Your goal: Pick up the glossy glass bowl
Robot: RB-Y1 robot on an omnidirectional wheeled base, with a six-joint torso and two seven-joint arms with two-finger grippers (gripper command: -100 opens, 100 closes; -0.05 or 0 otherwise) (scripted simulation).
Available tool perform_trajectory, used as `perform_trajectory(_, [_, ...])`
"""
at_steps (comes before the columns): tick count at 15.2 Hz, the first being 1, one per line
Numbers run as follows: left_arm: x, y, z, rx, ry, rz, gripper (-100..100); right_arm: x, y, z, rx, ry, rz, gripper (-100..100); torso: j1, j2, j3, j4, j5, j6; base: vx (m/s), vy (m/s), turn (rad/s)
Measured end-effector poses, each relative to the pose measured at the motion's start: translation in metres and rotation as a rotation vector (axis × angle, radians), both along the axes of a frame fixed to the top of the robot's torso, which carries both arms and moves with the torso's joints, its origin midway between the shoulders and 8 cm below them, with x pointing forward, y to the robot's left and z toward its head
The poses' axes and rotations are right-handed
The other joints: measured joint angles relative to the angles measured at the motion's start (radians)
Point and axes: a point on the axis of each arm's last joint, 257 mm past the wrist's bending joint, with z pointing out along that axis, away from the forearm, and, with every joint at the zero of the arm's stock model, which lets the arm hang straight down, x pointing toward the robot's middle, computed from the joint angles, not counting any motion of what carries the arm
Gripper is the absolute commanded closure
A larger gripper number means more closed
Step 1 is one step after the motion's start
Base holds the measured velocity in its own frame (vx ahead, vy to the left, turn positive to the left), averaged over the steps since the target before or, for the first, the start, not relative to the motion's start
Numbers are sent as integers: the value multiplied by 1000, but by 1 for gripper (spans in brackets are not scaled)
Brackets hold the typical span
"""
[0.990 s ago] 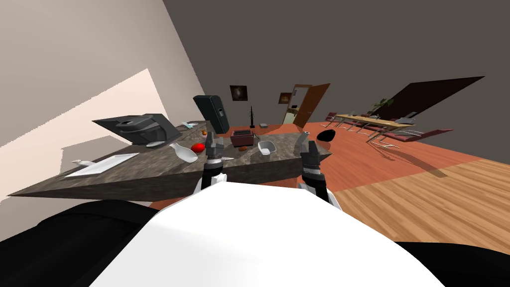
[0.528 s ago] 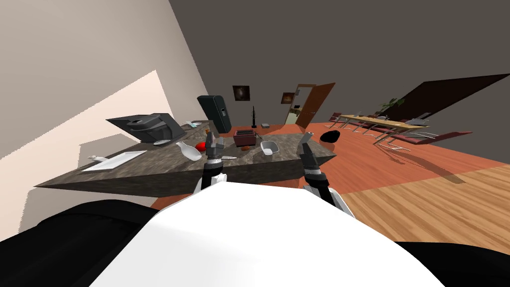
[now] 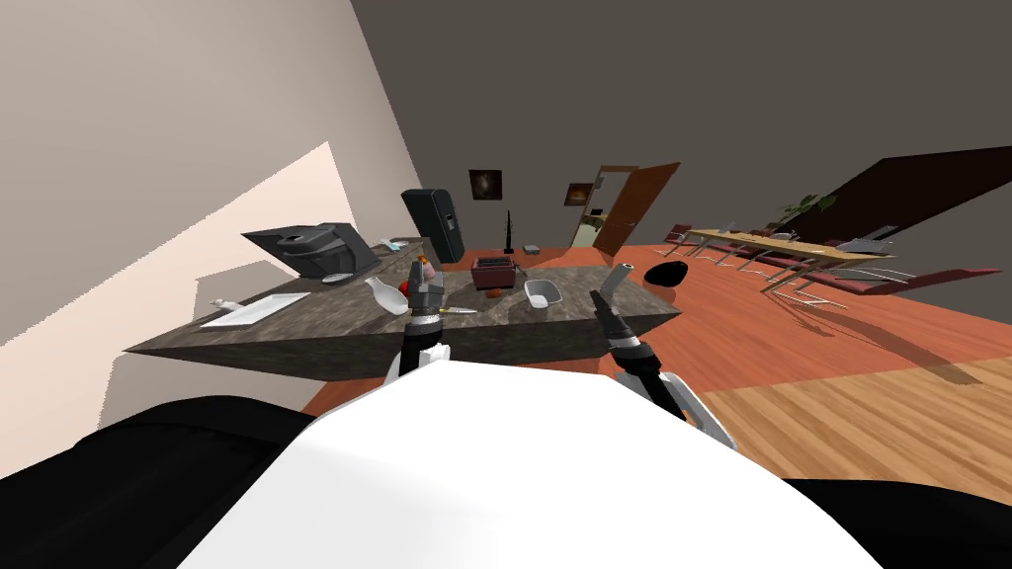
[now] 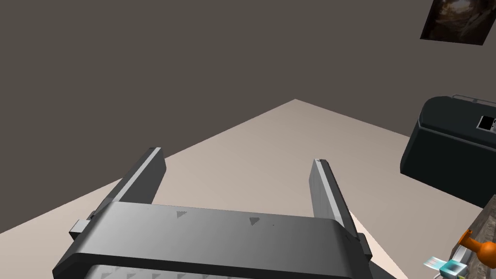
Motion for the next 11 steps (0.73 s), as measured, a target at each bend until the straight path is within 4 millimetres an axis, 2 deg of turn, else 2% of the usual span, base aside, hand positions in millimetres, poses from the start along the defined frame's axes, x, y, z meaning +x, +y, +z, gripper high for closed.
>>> perform_trajectory(7, [0, 0, 0, 0, 0, 0, 0, 4, -11, -34, -216, 77, 16, -100, 0, 0, 0, 0, 0, 0, -6, 55, 85])
perform_trajectory(11, [0, 0, 0, 0, 0, 0, 0, 6, -24, -56, -361, 127, 22, -100, 2, 0, 0, 0, 0, 0, -5, 64, 99])
